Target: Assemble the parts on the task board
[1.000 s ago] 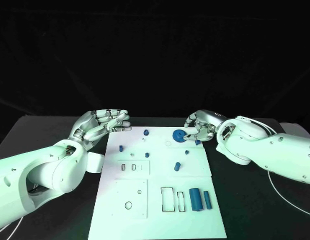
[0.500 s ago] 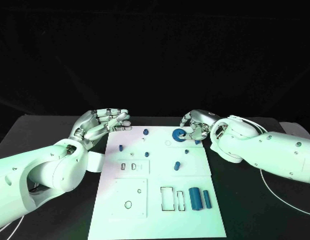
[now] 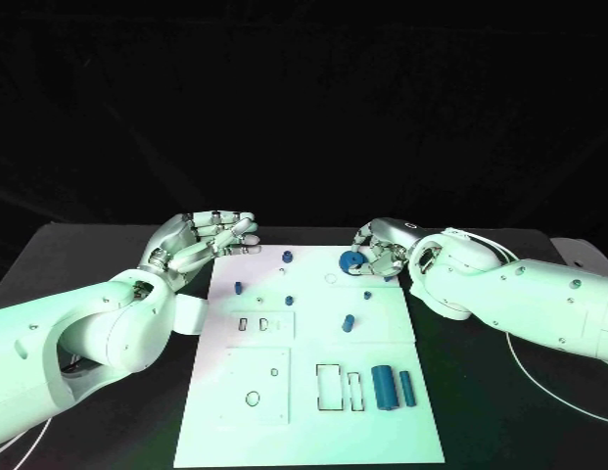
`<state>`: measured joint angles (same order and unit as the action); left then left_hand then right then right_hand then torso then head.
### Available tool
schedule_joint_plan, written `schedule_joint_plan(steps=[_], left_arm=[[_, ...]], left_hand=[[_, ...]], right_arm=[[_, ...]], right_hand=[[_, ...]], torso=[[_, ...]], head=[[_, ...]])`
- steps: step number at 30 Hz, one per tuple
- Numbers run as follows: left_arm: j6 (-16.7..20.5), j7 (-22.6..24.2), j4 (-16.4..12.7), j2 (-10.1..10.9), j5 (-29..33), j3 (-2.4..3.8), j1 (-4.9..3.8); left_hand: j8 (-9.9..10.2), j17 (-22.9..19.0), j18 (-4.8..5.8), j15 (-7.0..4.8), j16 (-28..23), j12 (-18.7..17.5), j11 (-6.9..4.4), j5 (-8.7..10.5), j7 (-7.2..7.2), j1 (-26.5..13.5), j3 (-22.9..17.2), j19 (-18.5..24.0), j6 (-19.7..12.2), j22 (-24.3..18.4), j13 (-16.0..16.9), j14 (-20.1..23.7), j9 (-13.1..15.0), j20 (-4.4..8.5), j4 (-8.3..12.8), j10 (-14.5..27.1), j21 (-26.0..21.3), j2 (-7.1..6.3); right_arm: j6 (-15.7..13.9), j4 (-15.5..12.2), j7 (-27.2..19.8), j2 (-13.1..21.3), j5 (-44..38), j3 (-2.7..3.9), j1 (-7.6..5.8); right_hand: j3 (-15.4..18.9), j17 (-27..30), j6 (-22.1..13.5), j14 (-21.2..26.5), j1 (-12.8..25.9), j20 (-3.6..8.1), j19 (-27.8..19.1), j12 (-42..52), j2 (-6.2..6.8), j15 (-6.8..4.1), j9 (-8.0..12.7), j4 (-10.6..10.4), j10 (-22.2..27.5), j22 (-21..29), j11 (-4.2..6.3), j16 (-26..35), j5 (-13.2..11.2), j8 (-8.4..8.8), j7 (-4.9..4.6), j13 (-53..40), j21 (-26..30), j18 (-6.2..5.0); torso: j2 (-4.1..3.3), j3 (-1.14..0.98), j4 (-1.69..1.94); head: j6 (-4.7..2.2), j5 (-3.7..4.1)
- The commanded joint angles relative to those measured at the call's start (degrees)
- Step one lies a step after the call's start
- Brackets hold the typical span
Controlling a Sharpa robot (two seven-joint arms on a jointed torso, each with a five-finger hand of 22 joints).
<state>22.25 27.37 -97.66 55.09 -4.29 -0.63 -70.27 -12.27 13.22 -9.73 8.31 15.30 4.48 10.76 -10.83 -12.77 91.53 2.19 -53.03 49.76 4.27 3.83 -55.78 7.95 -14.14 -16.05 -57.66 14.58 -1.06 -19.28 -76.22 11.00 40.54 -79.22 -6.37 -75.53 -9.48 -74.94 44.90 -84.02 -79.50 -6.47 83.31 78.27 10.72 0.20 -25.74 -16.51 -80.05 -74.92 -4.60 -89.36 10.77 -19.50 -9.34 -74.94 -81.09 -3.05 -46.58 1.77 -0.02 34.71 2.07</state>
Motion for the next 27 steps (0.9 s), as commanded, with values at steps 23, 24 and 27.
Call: schedule_joint_plan(steps=[23, 24, 27], left_arm=[[-1.3, 0.1, 0.1, -0.1, 0.1, 0.04, -0.05], [-1.3, 0.1, 0.1, -0.1, 0.1, 0.04, -0.05], [-1.3, 0.0, 0.2, -0.2, 0.1, 0.04, -0.05]], left_hand=[[0.2, 0.2, -0.81, 0.02, -0.3, -0.4, 0.2, -0.28, -1.29, 0.5, -0.3, 0.0, -0.3, -0.1, 0.0, 0.4, -0.1, -0.32, -0.1, 0.3, -0.2, 0.04], [0.2, 0.2, -0.81, 0.02, -0.3, -0.4, 0.2, -0.28, -1.29, 0.5, -0.3, 0.0, -0.3, -0.1, 0.0, 0.4, -0.1, -0.32, -0.1, 0.3, -0.2, 0.04], [0.2, 0.2, -0.81, 0.02, -0.3, -0.4, 0.2, -0.28, -1.29, 0.5, -0.3, 0.0, -0.3, -0.1, 0.0, 0.4, -0.1, -0.32, -0.1, 0.3, -0.2, 0.04]], right_arm=[[2.8, 1.3, 0.0, -0.3, -2.5, -0.17, 0.51], [2.8, 1.2, -0.1, -0.2, -2.6, -0.17, 0.53], [3.0, 1.0, -0.1, -0.2, -3.5, -0.17, 0.59]], right_hand=[[-4.0, -14.4, 2.2, -5.8, -3.1, 0.23, 1.0, 2.8, -1.93, -0.03, 0.7, 1.0, -2.1, -6.4, 0.37, -0.4, 2.7, -1.07, 0.3, -6.4, -1.2, 0.7], [-4.6, -14.4, 2.4, -5.8, -3.3, 0.26, 1.1, 3.0, -1.85, -0.06, 0.9, 1.0, -2.2, -6.4, 0.41, -0.4, 2.2, -1.0, 0.34, -6.6, -1.3, 0.71], [-5.6, -14.5, 3.0, -5.9, -3.6, 0.31, 1.4, 3.1, -1.36, -0.12, 1.1, 1.2, -2.3, -7.0, 0.49, -0.5, 2.0, -0.89, 0.43, -6.7, -1.7, 0.84]], torso=[[-0.04, -0.06, -0.05], [-0.04, -0.06, -0.05], [-0.05, -0.06, -0.08]], head=[[0.27, -0.08], [0.29, -0.07], [0.34, -0.02]])
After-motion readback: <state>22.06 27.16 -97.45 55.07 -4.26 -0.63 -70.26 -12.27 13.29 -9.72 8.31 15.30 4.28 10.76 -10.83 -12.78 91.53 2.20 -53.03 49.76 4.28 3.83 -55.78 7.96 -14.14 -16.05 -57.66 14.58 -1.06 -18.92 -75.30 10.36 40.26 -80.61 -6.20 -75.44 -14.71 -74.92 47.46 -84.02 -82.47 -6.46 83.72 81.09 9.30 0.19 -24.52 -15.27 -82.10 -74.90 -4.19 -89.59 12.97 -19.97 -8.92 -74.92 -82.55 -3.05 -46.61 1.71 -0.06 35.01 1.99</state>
